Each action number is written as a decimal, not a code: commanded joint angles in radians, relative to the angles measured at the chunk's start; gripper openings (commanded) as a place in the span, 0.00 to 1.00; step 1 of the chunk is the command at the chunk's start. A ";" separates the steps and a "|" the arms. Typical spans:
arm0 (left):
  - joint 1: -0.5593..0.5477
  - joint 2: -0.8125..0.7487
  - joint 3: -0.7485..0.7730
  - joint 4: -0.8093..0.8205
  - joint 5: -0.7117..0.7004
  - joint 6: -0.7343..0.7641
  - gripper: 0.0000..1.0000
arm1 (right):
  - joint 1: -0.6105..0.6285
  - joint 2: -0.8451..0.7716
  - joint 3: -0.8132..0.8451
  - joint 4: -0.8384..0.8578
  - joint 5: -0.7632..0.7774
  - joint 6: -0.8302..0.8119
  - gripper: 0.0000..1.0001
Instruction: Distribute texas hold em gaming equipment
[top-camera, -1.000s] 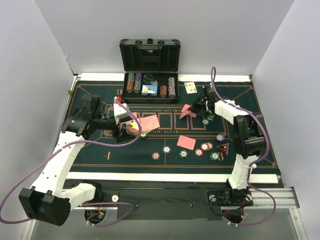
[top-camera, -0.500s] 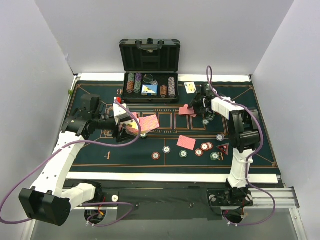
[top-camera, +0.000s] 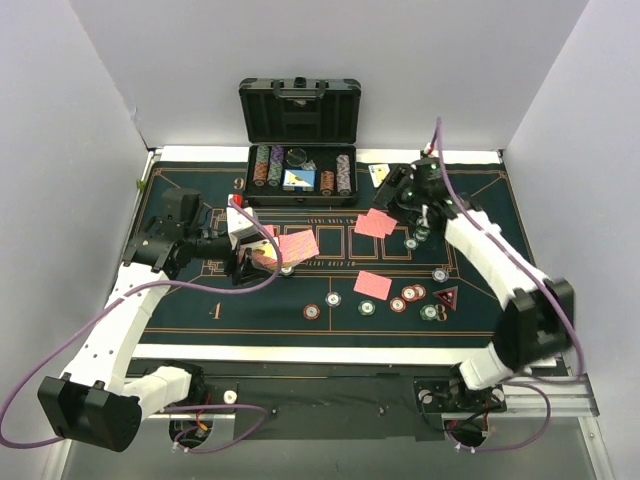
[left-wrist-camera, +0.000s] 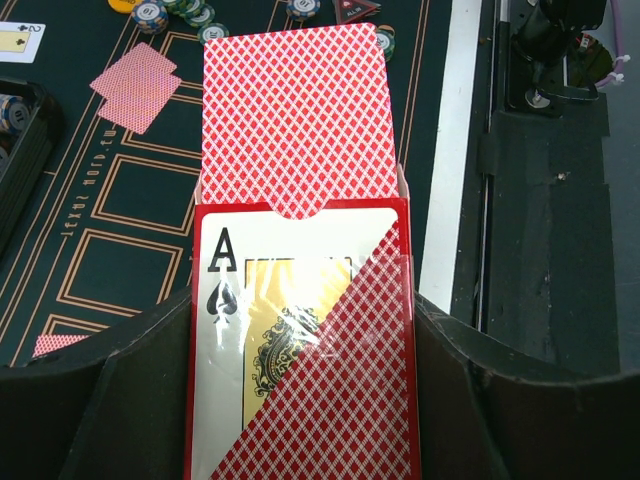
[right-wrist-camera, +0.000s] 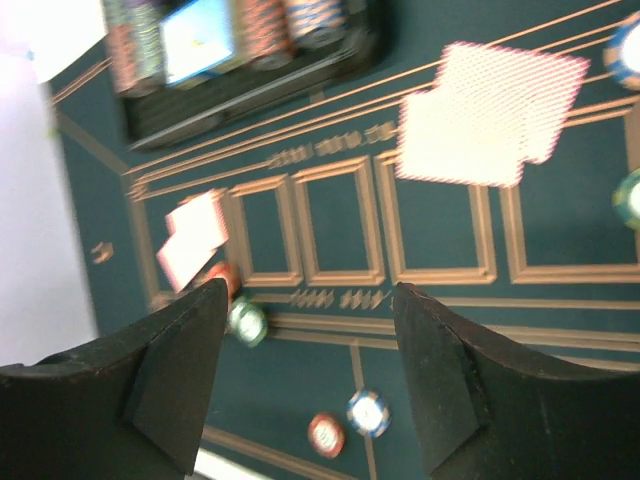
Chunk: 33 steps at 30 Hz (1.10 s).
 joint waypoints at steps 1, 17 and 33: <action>0.005 -0.022 0.038 0.005 0.046 0.018 0.02 | 0.047 -0.247 -0.111 0.000 -0.106 0.060 0.65; 0.003 -0.010 0.051 -0.029 0.042 0.052 0.02 | 0.352 -0.378 -0.135 0.175 -0.360 0.183 0.86; 0.002 -0.016 0.051 -0.020 0.045 0.050 0.02 | 0.455 -0.237 -0.116 0.251 -0.359 0.235 0.55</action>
